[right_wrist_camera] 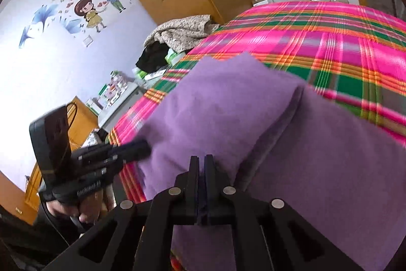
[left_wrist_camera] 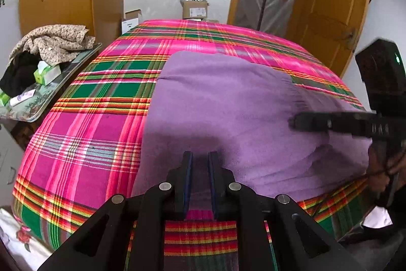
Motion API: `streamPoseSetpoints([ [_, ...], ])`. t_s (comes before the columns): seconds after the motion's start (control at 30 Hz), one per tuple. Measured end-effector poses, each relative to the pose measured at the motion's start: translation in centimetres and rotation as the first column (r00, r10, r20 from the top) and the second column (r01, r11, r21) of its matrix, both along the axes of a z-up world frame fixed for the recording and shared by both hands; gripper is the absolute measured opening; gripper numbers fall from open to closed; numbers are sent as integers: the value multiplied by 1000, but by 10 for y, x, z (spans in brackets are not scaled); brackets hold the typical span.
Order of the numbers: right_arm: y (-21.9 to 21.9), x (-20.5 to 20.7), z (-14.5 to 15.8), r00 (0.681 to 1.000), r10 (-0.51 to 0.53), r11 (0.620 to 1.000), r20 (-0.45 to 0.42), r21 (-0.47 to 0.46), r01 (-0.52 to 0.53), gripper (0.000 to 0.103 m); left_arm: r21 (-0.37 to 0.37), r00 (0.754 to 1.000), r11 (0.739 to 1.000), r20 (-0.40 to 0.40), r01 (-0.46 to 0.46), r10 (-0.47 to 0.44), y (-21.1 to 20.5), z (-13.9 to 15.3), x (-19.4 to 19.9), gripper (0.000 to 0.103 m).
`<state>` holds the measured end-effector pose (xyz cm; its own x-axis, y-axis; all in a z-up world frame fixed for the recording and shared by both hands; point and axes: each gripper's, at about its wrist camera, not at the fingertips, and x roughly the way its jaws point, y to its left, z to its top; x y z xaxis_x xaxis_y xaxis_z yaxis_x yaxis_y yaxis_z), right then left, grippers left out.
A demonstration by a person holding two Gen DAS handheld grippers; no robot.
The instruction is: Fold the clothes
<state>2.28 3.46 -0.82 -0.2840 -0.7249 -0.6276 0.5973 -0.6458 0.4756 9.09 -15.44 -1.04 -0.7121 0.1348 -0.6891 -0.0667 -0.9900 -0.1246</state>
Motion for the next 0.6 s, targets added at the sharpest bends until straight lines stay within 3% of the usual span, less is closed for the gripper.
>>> streamPoseSetpoints([
  [0.33,5,22,13,998,-7,999,-61,31,9,8,-19,1000,999,-16,-25,25,5,7,6,13],
  [0.6,38,28,13,994,-96,995,-52,8,96,10,10,998,1000,-57,9,-8,18,19,4,13],
])
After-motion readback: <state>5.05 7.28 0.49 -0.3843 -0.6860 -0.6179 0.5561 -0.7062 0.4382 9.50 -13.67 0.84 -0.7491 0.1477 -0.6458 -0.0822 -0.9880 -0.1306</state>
